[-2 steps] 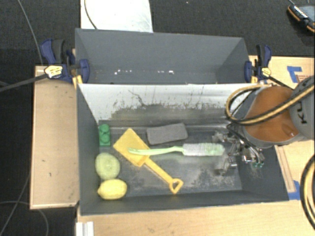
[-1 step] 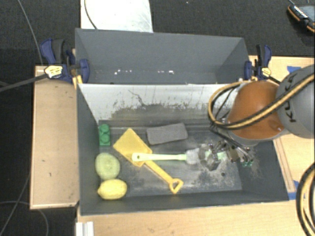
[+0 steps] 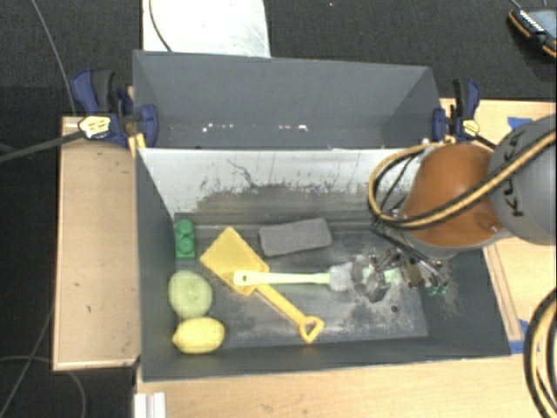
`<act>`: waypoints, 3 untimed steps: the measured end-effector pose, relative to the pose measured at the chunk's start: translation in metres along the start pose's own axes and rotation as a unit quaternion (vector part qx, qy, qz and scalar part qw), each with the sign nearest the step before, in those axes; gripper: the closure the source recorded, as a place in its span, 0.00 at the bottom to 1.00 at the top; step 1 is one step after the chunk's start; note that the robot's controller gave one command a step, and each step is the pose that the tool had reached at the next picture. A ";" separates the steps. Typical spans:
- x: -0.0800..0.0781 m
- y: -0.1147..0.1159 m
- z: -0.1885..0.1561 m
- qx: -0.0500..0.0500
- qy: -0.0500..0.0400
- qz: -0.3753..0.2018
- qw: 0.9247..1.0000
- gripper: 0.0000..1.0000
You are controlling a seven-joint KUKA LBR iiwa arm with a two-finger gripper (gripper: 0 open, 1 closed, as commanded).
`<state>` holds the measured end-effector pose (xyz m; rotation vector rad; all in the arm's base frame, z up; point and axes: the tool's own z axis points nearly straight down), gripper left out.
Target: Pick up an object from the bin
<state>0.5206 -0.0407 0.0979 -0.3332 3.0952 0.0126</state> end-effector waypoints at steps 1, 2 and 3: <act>0.005 -0.011 -0.022 -0.003 0.003 -0.001 1.000 1.00; -0.007 -0.029 0.016 -0.002 0.001 -0.035 0.999 0.00; -0.008 -0.031 0.028 -0.003 0.002 -0.040 0.999 1.00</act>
Offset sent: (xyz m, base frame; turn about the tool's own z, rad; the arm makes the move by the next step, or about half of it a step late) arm 0.0151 -0.0288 -0.0279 -0.0831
